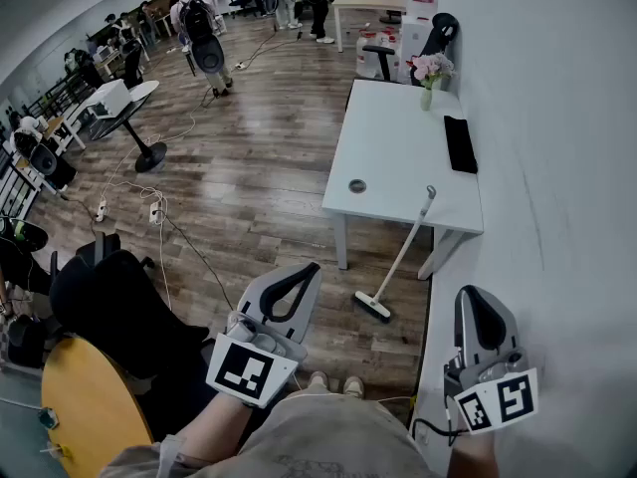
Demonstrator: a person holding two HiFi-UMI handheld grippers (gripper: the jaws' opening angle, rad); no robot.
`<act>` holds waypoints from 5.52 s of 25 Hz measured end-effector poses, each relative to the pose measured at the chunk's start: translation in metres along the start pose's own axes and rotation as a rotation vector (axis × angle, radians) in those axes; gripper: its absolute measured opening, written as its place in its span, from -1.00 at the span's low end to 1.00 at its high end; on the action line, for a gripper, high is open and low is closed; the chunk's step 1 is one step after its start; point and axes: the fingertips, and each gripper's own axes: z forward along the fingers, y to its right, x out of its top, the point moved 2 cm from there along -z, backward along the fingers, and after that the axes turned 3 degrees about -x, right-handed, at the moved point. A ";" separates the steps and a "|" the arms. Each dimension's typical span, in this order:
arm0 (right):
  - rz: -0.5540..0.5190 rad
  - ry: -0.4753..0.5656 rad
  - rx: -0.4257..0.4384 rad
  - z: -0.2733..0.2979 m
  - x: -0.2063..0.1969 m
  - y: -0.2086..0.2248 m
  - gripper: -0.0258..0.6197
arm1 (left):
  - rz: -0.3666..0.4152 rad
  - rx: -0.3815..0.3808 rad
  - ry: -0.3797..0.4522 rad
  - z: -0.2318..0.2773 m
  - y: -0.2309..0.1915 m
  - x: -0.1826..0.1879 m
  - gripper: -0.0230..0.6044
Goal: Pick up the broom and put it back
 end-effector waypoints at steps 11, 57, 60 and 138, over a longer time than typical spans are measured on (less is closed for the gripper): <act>0.041 0.021 0.002 -0.006 -0.004 0.014 -0.82 | -0.004 0.007 -0.015 0.007 0.013 -0.004 -0.87; 0.122 -0.366 -0.293 0.253 -0.220 0.151 -0.15 | -0.045 -0.208 -0.243 0.260 -0.163 -0.198 -0.87; 0.151 -0.400 -0.332 0.267 -0.249 0.165 -0.15 | -0.048 -0.242 -0.271 0.285 -0.170 -0.220 -0.87; 0.025 -0.038 0.400 0.268 -0.019 0.072 -0.59 | 0.003 0.310 -0.141 0.150 -0.220 -0.082 -0.87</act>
